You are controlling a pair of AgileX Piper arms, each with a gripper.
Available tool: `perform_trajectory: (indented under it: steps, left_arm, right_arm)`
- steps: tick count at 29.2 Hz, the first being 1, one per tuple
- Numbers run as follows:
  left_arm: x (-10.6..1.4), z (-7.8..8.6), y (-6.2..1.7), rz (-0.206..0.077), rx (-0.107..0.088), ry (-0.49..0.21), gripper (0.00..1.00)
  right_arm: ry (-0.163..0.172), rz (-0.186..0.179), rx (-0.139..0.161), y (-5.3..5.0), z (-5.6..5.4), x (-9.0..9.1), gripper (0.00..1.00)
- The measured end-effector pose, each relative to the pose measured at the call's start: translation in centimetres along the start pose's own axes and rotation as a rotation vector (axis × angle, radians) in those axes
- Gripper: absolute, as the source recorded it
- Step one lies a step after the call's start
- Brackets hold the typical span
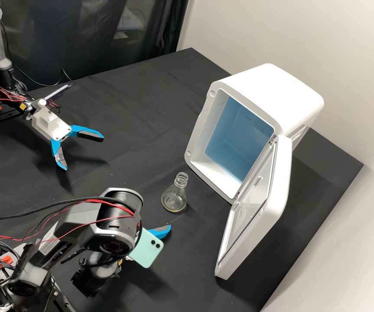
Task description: Take the flask out of the incubator
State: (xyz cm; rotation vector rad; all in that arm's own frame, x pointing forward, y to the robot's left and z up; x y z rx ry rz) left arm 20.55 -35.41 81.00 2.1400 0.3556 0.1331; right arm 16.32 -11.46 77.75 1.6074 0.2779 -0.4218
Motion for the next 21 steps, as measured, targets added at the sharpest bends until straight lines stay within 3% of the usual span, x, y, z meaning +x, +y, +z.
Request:
perform_trajectory:
  steps: [15,18,20,21]
  left_arm:
    - [-0.8,0.4,-0.08,0.000,-0.001,-0.004,1.00]
    - [-1.1,0.7,0.07,0.011,0.029,-0.007,1.00]
    - [-1.3,1.1,0.20,0.024,0.078,0.001,1.00]
    - [-1.4,1.3,0.14,0.022,0.092,-0.001,1.00]
  right_arm:
    - [0.001,0.016,0.004,0.2,0.1,-0.7,1.00]
    - [0.001,0.016,0.004,0.2,0.1,-0.7,1.00]
    - [0.001,0.016,0.004,0.2,0.1,-0.7,1.00]
    - [0.001,0.016,0.004,0.2,0.1,-0.7,1.00]
